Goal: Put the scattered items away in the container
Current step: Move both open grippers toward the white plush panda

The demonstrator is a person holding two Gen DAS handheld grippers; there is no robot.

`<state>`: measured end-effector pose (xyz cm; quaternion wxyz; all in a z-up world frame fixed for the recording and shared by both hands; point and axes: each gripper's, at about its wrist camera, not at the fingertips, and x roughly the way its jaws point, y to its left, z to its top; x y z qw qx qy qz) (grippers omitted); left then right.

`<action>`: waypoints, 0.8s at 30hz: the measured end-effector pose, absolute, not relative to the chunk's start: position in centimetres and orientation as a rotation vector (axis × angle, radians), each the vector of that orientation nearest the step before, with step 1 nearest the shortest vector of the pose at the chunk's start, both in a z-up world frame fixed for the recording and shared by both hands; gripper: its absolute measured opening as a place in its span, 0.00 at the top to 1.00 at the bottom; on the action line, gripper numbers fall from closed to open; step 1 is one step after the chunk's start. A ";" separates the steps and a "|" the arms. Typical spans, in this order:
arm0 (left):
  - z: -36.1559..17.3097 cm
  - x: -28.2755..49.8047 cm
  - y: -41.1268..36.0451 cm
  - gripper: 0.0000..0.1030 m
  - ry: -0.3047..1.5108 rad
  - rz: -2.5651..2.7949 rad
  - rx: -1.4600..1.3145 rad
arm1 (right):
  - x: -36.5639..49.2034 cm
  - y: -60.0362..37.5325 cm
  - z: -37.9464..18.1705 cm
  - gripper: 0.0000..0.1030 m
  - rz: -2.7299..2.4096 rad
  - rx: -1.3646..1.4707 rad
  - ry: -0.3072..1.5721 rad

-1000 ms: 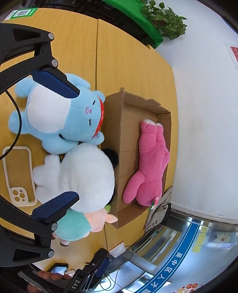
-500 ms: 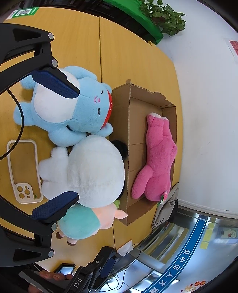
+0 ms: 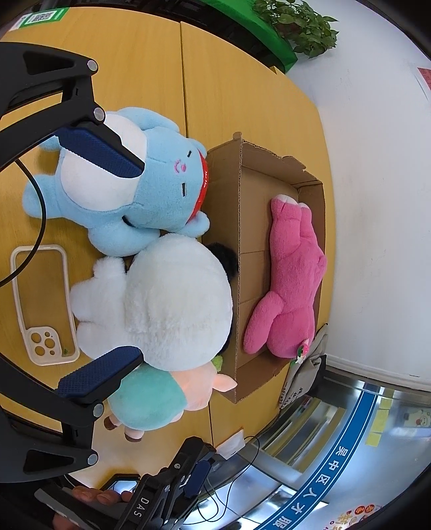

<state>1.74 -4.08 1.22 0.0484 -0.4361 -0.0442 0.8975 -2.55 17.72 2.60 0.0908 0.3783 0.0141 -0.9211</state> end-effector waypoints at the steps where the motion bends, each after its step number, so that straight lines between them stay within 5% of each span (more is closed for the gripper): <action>1: 1.2 1.7 -4.1 0.00 -0.136 2.735 -1.329 | -2.6 17.7 2.6 0.18 -2.737 1.126 0.042; 24: 0.5 1.8 -5.1 0.00 -0.169 2.733 -1.347 | -2.6 17.2 2.2 0.18 -2.728 1.152 0.040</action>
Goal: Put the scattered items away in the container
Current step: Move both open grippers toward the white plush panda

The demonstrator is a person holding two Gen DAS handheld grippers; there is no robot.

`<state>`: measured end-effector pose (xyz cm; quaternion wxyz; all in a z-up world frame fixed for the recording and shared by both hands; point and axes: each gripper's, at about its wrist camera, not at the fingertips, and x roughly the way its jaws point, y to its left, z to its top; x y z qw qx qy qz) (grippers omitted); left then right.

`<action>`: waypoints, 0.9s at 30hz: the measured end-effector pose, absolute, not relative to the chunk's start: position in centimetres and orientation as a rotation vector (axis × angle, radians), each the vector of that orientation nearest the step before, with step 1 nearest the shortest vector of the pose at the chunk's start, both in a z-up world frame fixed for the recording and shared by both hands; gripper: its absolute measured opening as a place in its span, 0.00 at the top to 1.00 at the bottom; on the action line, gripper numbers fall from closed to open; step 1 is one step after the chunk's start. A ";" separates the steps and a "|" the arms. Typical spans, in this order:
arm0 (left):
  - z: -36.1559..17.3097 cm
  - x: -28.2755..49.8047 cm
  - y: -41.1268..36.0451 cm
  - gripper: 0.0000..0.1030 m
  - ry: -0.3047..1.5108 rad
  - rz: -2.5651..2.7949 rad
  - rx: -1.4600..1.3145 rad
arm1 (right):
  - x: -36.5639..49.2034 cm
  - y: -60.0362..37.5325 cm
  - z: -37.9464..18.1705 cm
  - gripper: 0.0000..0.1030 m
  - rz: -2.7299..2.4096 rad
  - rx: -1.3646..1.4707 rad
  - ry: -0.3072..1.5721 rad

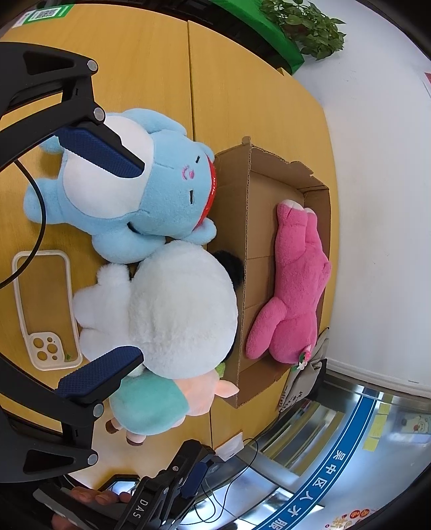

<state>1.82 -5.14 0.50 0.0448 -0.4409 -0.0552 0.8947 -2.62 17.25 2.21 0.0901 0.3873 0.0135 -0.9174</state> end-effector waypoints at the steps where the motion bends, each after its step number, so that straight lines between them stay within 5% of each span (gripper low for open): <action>1: 0.5 1.9 -5.2 0.00 -0.174 2.730 -1.347 | -2.6 17.2 2.2 0.18 -2.726 1.153 0.041; 27: -2.0 4.6 -13.1 0.00 -0.339 2.744 -1.414 | -1.1 11.1 0.1 0.18 -2.507 1.161 0.007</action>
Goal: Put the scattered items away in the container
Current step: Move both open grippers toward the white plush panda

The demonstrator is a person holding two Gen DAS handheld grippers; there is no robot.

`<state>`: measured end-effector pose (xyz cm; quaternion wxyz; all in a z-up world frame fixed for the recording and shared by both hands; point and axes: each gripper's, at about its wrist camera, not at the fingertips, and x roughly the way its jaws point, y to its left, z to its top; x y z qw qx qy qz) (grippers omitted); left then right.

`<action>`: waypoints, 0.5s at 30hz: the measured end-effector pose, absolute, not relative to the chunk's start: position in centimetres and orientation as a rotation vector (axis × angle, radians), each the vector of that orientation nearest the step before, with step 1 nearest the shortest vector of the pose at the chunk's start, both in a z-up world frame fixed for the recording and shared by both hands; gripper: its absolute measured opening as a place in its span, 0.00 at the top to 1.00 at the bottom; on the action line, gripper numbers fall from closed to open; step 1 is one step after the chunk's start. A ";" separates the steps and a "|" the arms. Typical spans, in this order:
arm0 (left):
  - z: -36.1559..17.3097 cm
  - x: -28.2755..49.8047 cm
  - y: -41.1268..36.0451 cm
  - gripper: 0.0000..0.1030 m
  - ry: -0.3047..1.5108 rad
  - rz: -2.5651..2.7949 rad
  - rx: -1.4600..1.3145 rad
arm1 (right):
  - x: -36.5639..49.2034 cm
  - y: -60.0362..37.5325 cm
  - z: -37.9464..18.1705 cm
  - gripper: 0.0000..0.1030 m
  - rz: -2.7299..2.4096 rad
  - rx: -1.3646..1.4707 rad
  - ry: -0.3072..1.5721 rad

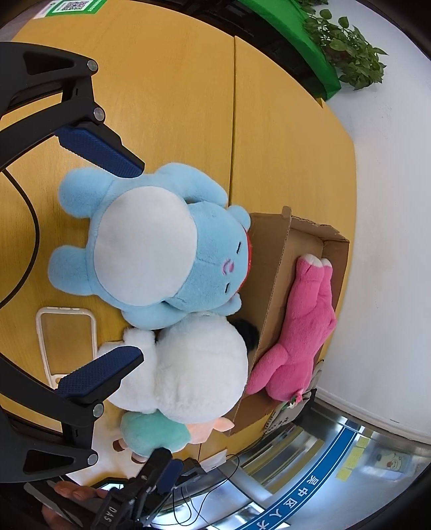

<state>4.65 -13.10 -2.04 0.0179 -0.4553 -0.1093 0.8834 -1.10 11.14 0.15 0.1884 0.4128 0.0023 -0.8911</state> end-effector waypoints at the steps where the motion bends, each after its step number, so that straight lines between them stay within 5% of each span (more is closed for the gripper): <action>1: -2.1 4.6 -13.2 0.00 -0.339 2.735 -1.415 | -1.0 10.7 -0.1 0.18 -2.491 1.167 0.004; 15: -1.5 -2.1 -6.9 0.00 -0.392 2.470 -1.341 | -2.9 7.7 -7.1 0.18 -2.411 1.362 -0.070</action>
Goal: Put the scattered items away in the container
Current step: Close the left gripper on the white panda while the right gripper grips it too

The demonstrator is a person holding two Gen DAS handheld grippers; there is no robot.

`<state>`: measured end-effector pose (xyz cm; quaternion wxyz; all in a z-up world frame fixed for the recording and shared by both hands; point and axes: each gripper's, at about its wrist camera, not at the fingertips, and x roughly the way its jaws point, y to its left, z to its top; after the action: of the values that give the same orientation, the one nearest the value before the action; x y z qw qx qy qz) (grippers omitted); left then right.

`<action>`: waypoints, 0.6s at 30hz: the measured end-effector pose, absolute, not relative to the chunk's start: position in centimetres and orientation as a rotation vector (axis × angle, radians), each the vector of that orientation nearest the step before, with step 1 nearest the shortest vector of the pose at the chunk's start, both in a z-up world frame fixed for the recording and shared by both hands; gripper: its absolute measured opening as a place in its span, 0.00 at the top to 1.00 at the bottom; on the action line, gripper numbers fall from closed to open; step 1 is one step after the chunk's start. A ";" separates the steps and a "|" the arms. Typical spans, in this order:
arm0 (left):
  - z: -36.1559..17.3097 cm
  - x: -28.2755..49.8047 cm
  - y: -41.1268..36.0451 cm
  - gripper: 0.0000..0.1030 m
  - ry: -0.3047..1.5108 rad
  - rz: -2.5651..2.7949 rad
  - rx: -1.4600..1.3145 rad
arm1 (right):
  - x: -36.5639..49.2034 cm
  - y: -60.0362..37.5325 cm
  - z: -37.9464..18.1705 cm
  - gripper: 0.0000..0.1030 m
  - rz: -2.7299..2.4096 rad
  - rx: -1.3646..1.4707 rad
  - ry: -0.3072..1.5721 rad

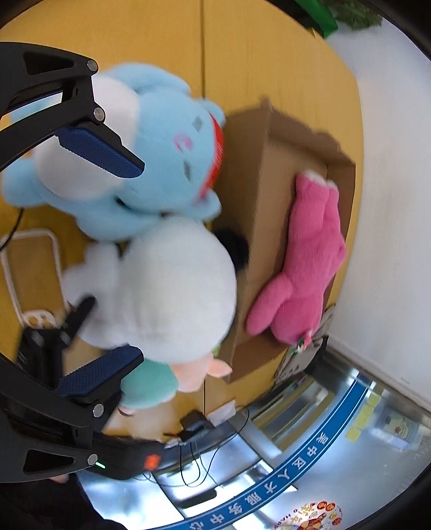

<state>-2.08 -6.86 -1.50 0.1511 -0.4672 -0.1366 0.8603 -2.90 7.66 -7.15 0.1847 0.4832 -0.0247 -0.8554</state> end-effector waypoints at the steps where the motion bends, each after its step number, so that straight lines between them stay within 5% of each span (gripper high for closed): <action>1: -1.6 -3.2 -6.2 0.00 -0.392 2.444 -1.347 | -2.8 7.6 -7.5 0.18 -2.423 1.352 -0.063; 6: -3.9 -8.2 -3.5 0.00 -0.450 2.269 -1.451 | -2.6 8.1 -7.5 0.18 -2.450 1.239 -0.089; 18: -5.8 -9.6 -1.5 0.05 -0.312 2.201 -1.464 | -2.4 5.2 -9.7 0.13 -2.578 1.189 0.182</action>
<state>-9.60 -1.46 -5.78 0.2377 -0.5343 -0.1139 0.8031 -2.39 5.24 -9.69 0.1478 0.4134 0.0632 -0.8962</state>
